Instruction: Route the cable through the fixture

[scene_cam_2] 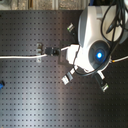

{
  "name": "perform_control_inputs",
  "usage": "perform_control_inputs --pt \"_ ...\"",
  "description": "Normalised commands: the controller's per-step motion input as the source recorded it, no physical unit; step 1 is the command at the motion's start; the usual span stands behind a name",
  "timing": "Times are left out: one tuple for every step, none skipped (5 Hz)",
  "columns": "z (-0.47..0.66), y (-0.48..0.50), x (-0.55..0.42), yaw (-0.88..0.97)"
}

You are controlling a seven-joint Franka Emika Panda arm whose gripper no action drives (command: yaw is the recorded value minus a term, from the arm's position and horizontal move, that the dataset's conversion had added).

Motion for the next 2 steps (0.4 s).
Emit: perform_control_inputs --pt "0.0 0.024 -0.017 0.0" --pt "0.05 0.117 -0.199 0.03"
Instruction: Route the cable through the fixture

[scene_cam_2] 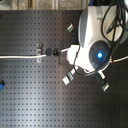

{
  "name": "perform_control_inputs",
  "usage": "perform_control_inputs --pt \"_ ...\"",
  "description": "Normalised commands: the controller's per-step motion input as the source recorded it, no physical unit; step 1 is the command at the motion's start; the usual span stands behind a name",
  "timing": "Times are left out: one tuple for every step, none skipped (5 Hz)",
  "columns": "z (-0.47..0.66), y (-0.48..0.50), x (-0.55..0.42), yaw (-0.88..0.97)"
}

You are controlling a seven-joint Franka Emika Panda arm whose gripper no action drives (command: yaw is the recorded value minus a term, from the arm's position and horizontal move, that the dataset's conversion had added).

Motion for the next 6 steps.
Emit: perform_control_inputs --pt "0.1 0.141 -0.292 0.0" --pt "0.08 0.141 -0.369 -0.19" --pt "0.02 0.001 -0.004 0.0" --pt "0.0 0.22 0.013 0.55" --pt "0.0 0.187 0.026 0.77" --pt "0.01 0.058 0.015 0.73"
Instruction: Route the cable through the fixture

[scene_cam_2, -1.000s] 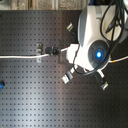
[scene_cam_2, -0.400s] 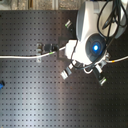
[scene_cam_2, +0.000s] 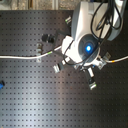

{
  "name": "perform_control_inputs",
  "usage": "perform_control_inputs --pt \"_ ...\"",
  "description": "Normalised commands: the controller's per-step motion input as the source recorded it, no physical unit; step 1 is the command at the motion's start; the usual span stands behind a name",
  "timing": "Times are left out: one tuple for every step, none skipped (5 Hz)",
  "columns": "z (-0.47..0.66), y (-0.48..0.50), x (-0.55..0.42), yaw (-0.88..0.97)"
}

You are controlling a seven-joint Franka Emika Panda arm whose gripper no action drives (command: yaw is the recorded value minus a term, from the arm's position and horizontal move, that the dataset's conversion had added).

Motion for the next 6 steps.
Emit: perform_control_inputs --pt "0.15 0.055 -0.157 0.0" --pt "0.12 0.055 -0.32 -0.28" --pt "0.06 0.081 -0.245 -0.32" --pt "0.02 0.051 -0.212 -0.13" --pt "0.1 0.16 -0.148 -0.15" --pt "0.46 0.229 -0.207 -0.46"
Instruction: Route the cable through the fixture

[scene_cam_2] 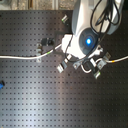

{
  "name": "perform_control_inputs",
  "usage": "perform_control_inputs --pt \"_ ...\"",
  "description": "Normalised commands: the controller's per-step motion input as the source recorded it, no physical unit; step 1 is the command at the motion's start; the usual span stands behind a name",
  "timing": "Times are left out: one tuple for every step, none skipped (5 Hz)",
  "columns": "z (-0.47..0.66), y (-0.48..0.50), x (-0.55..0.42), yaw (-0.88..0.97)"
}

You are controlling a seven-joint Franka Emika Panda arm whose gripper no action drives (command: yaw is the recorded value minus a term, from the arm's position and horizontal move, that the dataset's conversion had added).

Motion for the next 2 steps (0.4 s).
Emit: perform_control_inputs --pt "0.0 0.141 0.014 -0.25" --pt "-0.01 0.025 0.015 -0.04"
